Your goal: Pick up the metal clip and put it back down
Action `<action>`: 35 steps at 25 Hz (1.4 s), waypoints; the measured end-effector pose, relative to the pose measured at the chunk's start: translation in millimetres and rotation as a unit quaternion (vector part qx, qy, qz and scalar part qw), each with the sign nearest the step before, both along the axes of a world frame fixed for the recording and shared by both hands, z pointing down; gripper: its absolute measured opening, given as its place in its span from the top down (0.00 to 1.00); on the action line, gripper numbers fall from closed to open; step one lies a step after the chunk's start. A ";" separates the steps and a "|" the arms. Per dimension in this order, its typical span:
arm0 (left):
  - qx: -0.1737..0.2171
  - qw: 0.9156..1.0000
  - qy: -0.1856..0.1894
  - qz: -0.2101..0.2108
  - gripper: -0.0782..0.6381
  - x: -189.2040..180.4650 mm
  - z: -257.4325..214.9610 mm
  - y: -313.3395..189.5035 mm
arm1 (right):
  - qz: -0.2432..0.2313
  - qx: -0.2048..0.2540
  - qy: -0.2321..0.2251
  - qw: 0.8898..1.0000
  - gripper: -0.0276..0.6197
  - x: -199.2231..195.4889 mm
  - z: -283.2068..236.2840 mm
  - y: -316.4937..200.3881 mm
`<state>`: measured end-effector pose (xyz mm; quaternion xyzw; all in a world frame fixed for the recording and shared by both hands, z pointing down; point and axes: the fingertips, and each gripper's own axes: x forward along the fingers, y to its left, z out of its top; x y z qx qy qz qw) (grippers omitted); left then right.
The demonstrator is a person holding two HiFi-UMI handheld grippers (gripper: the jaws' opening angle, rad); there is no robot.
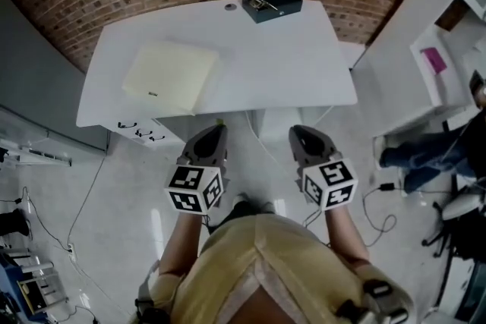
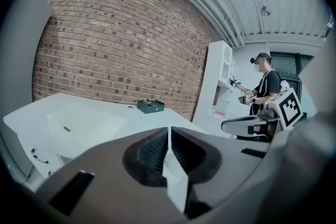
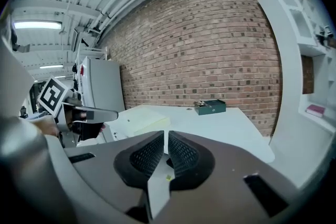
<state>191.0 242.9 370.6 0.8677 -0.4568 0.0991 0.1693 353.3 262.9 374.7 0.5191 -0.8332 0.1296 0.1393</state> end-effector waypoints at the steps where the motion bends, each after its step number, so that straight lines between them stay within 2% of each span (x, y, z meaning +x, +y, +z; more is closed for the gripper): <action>1: 0.001 1.000 -0.002 -0.003 0.87 -5.5 0.1 -3.0 | -0.003 0.001 0.002 1.000 0.95 -4.8 -1.6 -4.4; 4: 0.004 1.000 -0.010 -0.012 0.87 -21.7 0.9 -12.2 | -0.012 -0.001 0.011 1.000 0.95 -20.1 -3.8 -18.6; 7: 0.001 1.000 -0.013 -0.018 0.87 -39.6 3.5 -16.6 | -0.033 -0.013 0.012 0.999 0.81 -40.1 1.3 -28.1; 11: -0.003 0.999 -0.020 -0.025 0.87 -60.2 9.7 -19.6 | -0.041 -0.014 0.018 0.999 0.79 -59.1 4.4 -39.5; 15: -0.003 0.999 -0.045 -0.025 0.87 -75.3 18.1 -25.6 | -0.043 -0.014 0.023 0.999 0.77 -70.3 5.1 -51.6; 25: 0.001 0.998 -0.032 -0.047 0.87 -95.6 6.5 -72.3 | -0.031 -0.008 0.043 0.999 0.76 -63.7 -8.0 -134.2; 32: -0.006 0.997 -0.037 -0.061 0.87 -83.4 2.7 -146.3 | -0.035 -0.003 0.051 0.998 0.76 -43.3 -15.1 -223.4; 35: -0.008 0.998 -0.028 -0.059 0.87 -72.1 -2.1 -184.0 | -0.031 -0.003 0.054 0.998 0.76 -31.9 -18.5 -265.7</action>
